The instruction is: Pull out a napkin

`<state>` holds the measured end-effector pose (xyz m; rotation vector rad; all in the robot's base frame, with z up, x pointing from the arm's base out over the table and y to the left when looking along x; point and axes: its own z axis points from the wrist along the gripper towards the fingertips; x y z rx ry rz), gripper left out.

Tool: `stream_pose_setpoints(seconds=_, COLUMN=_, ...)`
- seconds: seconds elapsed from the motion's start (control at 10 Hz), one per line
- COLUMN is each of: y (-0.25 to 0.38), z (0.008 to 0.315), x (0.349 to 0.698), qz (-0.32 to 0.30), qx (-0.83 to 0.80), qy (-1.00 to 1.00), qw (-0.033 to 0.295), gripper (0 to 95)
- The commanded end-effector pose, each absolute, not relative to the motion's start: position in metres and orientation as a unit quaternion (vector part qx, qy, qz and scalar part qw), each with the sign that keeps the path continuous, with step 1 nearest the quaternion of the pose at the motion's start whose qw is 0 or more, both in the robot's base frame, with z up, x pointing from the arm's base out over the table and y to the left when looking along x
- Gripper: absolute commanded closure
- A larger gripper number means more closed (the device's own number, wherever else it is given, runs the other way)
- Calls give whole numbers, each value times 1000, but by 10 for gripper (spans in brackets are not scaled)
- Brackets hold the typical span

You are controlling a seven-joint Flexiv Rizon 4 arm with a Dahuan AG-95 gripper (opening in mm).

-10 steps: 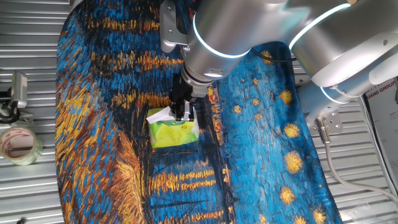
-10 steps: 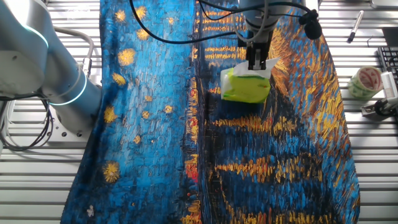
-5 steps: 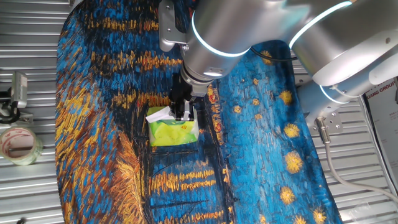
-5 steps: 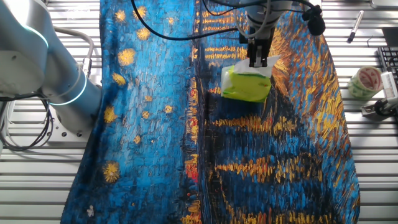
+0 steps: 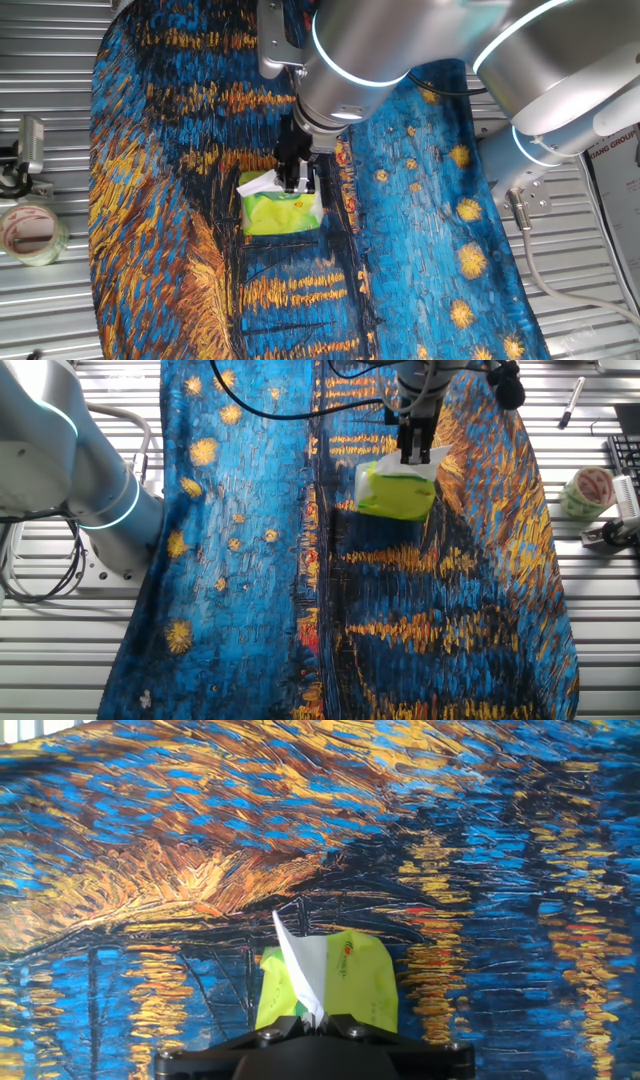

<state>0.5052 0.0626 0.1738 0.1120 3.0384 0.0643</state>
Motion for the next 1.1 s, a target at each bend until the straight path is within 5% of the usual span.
stream_pose_setpoints(seconds=0.1, y=63, z=175, x=504, qz=22, qx=37, qy=998, qw=49, gripper=950)
stream_pose_setpoints(seconds=1.1, y=68, z=189, x=502, qz=23, qx=42, qy=998, qw=43, gripper=950)
